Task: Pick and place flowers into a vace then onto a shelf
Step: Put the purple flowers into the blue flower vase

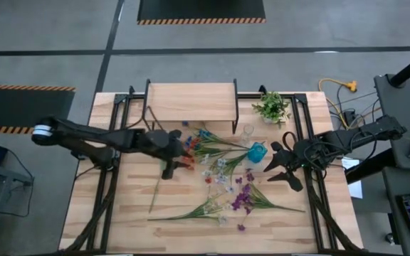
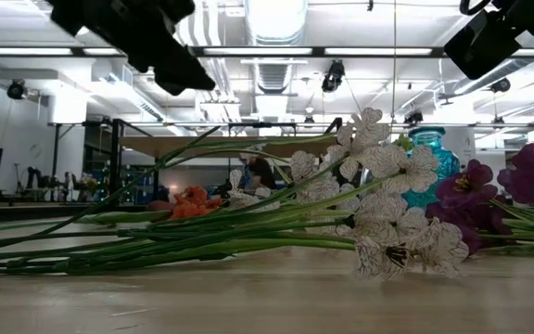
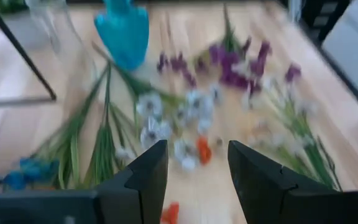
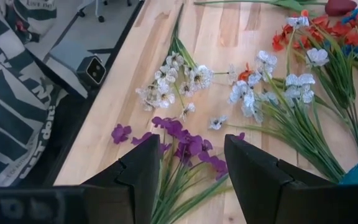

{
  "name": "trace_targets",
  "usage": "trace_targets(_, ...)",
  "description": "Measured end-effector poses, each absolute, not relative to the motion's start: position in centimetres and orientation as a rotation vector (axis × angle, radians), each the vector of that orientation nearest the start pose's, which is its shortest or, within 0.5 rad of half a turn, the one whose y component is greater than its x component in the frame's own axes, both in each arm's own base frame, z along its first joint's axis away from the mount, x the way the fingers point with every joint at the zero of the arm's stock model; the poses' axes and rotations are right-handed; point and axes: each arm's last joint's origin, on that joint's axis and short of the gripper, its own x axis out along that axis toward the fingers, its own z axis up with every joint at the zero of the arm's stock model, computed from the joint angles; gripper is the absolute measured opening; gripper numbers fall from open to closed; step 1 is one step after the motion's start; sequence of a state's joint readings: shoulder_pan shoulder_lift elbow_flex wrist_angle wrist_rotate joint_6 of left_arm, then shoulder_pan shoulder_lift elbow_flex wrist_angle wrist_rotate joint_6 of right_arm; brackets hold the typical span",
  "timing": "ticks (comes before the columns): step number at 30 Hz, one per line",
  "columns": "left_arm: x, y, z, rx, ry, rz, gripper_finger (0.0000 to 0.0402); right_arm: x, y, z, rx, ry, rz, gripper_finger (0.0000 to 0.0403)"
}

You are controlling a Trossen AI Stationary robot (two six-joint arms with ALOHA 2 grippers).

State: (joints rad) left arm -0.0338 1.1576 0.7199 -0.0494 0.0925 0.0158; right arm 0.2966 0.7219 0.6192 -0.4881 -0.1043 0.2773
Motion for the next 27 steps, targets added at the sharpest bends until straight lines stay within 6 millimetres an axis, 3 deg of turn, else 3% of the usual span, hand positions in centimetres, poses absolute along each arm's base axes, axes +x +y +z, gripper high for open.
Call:
trace_targets(7, 24.0, -1.0, 22.2, 0.000, 0.506, -0.123, 0.0152, 14.5, 4.8, 26.0, 0.195, 0.625, 0.311, 0.0171)
trace_targets(12, 26.5, -1.0, 23.7, 0.037, 0.516, -0.132, 0.0152, 14.8, 4.8, 26.4, 0.186, 0.568, 0.323, 0.0171)
trace_targets(19, 31.1, -1.2, 26.0, 0.057, 0.757, -0.146, 0.0153, 14.9, 4.8, 26.5, 0.170, 0.553, 0.330, 0.0171)
trace_targets(23, 33.2, -1.2, 25.1, 0.064, 0.959, -0.159, 0.0153, 14.9, 4.8, 26.5, 0.169, 0.556, 0.330, 0.0171)
trace_targets(27, 34.4, -1.3, 23.4, 0.086, 1.054, -0.178, 0.0153, 14.9, 4.8, 26.5, 0.170, 0.556, 0.330, 0.0171)
